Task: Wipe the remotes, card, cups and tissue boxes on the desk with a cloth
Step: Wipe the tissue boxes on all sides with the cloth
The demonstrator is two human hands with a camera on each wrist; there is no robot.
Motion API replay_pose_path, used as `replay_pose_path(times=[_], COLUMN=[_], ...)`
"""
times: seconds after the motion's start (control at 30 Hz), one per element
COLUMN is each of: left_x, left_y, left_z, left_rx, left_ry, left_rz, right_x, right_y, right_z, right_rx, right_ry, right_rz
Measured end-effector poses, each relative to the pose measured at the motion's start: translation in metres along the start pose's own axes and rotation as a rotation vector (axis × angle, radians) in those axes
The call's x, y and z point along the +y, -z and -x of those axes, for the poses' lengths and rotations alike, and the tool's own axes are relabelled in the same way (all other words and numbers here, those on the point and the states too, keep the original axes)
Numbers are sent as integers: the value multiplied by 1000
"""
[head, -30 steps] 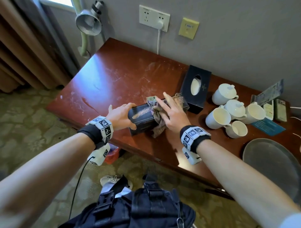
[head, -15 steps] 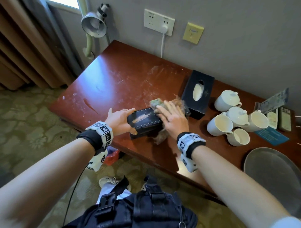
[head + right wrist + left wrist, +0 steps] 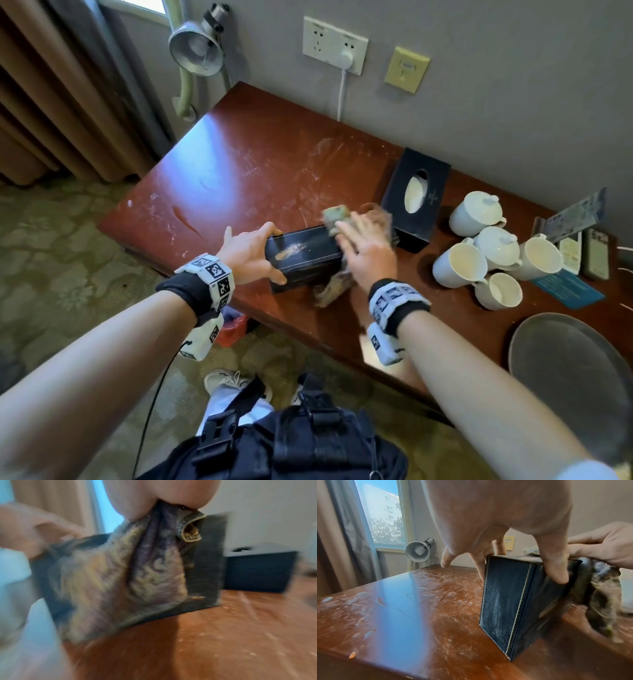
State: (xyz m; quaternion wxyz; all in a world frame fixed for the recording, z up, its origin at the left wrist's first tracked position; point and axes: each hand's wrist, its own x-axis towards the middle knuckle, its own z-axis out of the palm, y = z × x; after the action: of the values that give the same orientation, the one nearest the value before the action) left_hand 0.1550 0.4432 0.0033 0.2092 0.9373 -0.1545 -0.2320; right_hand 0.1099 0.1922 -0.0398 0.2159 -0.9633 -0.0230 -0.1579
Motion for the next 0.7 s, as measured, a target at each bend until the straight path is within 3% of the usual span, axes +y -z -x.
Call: replay_pose_path(times=[0.1,0.2,0.27,0.4,0.5,0.6,0.7], left_x=[2,4,4,5,1,-6,-10], left_y=[0,2,2,1,1,0,-1], left_z=[2,3,3,3,5,13,20], left_rx=[1,-5,-9,3,-1,37,68], left_ry=[7,10,9,10,9,5,11], left_rz=[20,37,37,8,26,98,127], right_x=[34,20,-11,-66,-42,4,18], right_y=[17,6,-8,-25,-9,12,16], right_z=[-10,-11,-6,14,8,-7,-16], right_rx=[-16,108,145,45,-20,-5,-103], right_ry=[-187,-241,-179,-22,24,-111,-126], right_rz=[-22,-5,9,-77,-19,-36,-14])
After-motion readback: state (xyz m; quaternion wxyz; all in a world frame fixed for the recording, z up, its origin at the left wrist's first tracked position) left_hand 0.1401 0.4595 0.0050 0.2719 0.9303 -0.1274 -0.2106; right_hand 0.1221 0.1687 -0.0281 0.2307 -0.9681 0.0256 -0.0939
